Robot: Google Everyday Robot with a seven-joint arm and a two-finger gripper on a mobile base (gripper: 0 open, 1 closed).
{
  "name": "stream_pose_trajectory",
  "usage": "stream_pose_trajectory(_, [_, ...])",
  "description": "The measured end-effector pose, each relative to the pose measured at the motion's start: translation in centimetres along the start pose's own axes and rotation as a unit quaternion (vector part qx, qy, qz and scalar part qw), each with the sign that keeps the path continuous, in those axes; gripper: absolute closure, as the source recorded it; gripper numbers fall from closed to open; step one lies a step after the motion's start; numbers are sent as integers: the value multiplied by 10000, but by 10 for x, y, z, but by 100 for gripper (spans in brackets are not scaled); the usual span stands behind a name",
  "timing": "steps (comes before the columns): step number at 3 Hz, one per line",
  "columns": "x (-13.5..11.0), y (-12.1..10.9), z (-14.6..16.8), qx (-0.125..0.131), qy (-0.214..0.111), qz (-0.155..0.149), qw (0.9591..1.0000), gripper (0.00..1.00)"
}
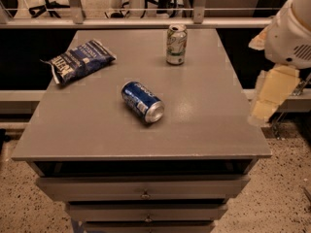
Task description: Place pepsi can upright
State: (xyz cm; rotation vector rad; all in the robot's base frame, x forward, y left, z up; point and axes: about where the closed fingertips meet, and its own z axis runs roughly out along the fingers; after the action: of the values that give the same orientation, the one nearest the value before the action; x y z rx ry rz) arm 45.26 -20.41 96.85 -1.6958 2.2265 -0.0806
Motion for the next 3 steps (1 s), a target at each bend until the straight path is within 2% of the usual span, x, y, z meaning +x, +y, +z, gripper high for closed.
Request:
stream_pose_trajectory(2, [-54, -22, 62, -180, 12, 445, 9988, 0])
stream_pose_trajectory(3, [-87, -23, 81, -339, 22, 682, 9971, 0])
